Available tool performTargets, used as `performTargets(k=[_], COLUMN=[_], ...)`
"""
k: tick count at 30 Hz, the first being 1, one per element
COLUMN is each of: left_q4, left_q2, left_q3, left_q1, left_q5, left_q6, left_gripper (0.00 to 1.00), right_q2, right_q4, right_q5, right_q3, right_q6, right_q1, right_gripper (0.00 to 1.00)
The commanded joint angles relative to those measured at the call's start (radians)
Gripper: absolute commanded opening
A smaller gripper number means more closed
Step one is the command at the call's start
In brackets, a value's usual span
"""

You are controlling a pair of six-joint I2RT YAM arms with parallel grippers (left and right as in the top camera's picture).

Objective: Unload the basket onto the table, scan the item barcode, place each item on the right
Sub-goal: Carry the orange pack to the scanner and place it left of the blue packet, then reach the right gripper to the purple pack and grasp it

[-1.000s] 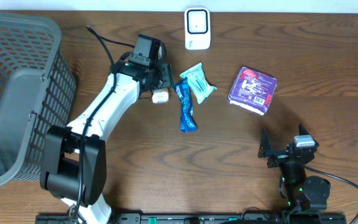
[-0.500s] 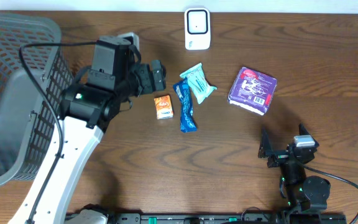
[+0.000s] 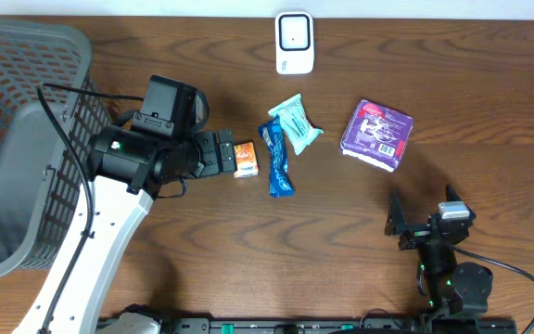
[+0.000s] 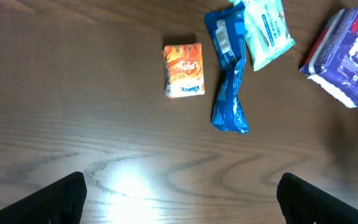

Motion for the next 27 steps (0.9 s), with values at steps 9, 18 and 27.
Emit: performTargets(k=[9, 18, 27], left_q4=[-0.003, -0.003, -0.003], left_q2=[-0.001, -0.001, -0.001], left_q3=[0.006, 0.006, 0.006], left_q1=[0.003, 0.003, 0.003], left_q5=[-0.013, -0.013, -0.013], left_q6=[0.002, 0.002, 0.002], left_gripper=[0.98, 0.98, 0.98], right_q2=[-0.005, -0.005, -0.005], right_q4=[0.186, 0.298, 0.407], right_q5=[-0.29, -0.486, -0.491], right_q3=[0.0, 0.0, 0.0], right_q6=[0.205, 0.291, 0.46], right_q1=[0.0, 0.0, 0.0], right_gripper=[0.99, 0.99, 0.99])
